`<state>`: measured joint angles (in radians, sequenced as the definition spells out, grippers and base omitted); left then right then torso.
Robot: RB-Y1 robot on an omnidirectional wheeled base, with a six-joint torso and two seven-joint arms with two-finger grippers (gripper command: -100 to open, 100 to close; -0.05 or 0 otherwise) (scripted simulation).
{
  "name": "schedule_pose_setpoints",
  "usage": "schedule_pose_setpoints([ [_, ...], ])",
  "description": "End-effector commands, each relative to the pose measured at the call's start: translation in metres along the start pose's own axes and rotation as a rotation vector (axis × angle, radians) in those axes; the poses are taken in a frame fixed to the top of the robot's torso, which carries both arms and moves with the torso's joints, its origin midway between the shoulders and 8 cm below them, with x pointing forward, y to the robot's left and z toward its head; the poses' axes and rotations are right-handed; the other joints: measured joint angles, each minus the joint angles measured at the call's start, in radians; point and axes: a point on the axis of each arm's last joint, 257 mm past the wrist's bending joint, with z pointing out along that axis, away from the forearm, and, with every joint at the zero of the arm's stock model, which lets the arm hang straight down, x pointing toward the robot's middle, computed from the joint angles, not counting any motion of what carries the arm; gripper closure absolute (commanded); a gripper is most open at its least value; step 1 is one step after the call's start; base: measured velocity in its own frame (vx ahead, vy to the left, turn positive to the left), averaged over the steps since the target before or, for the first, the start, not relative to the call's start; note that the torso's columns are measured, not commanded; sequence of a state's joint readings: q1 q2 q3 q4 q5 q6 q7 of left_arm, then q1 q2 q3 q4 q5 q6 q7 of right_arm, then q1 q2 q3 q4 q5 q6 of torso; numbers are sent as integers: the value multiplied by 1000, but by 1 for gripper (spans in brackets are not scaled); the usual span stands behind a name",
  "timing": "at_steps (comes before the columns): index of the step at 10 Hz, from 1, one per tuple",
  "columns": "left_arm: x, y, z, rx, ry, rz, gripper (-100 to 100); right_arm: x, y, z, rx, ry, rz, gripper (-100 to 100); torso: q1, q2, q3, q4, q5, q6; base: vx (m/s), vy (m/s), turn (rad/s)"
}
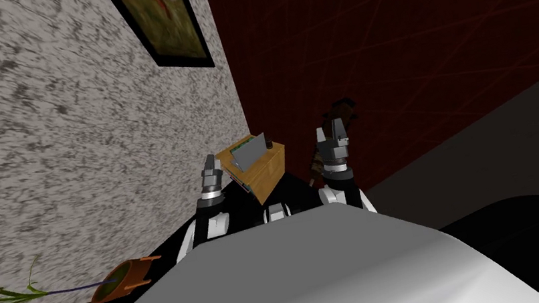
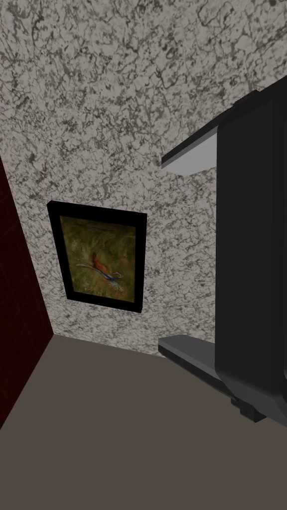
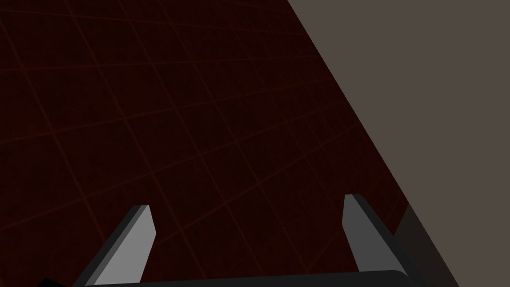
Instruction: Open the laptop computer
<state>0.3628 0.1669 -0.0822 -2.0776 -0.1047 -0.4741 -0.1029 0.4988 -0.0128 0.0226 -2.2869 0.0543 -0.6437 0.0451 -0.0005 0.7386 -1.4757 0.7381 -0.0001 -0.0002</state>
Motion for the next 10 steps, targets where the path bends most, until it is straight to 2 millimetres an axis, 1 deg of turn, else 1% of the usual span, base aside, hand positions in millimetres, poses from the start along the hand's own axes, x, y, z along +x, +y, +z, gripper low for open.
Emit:
schedule_pose_setpoints([
  [1,15,26,1,-57,47,33,-100,0,0,0,0,0,0,0,0,0,0,0,0,0,62,59,-88],
  [3,22,39,1,-84,72,52,-100,0,0,0,0,0,0,0,0,0,0,0,0,0,41,36,-60],
  [7,42,88,-6,-182,184,151,-100,0,0,0,0,0,0,0,2,-2,-1,0,1,0,54,59,-122],
  [9,47,104,-9,-211,218,186,-100,0,0,0,0,0,0,0,1,0,0,0,0,0,48,65,-83],
  [10,50,121,-12,-244,253,224,-100,0,0,0,0,0,0,0,-1,0,0,0,0,0,47,71,-134],
])
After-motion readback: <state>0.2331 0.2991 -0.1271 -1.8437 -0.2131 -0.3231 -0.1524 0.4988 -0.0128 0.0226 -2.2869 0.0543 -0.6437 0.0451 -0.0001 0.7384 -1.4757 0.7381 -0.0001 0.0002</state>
